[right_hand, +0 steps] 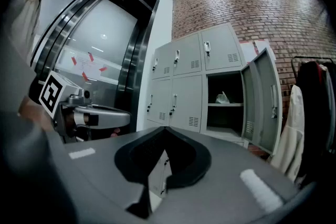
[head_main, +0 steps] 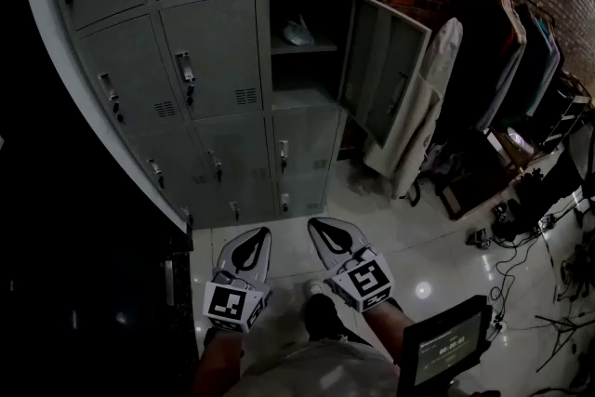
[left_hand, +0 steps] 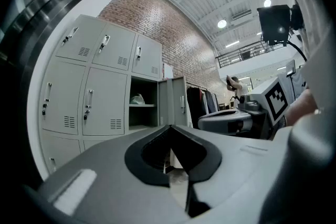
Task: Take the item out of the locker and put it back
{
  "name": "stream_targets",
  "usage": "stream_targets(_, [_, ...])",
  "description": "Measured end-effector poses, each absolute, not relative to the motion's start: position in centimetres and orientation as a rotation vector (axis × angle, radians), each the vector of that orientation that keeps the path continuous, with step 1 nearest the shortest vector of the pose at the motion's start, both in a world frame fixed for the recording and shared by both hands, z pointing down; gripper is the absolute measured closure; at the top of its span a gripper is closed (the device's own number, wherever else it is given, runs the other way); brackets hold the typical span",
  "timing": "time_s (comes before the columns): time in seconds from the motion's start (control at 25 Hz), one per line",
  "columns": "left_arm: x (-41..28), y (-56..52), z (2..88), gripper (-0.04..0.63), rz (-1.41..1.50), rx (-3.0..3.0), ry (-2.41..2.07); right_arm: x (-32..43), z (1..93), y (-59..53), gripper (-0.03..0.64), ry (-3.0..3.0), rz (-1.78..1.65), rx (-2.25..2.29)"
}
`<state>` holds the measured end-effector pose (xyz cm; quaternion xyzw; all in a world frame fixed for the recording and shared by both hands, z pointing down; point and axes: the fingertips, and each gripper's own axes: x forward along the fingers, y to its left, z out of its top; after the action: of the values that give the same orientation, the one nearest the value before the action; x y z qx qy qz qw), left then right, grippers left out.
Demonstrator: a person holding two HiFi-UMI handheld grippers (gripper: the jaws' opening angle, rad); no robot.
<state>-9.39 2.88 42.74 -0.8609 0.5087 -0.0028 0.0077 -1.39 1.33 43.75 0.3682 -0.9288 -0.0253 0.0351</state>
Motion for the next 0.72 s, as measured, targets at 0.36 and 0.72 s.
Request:
stream_targets(0.36, [-9.4, -12.3, 44.8, 0.589, -0.02, -2.667, 1.652, 0.2, 43.9, -14.4, 0.617, -2.898, -0.093, 1.165])
stream_targets(0.72, [-9.4, -26.5, 40.4, 0.589, 0.029, -2.585, 1.678, 0.3, 39.3, -29.7, 0.617, -2.925, -0.196, 1.138])
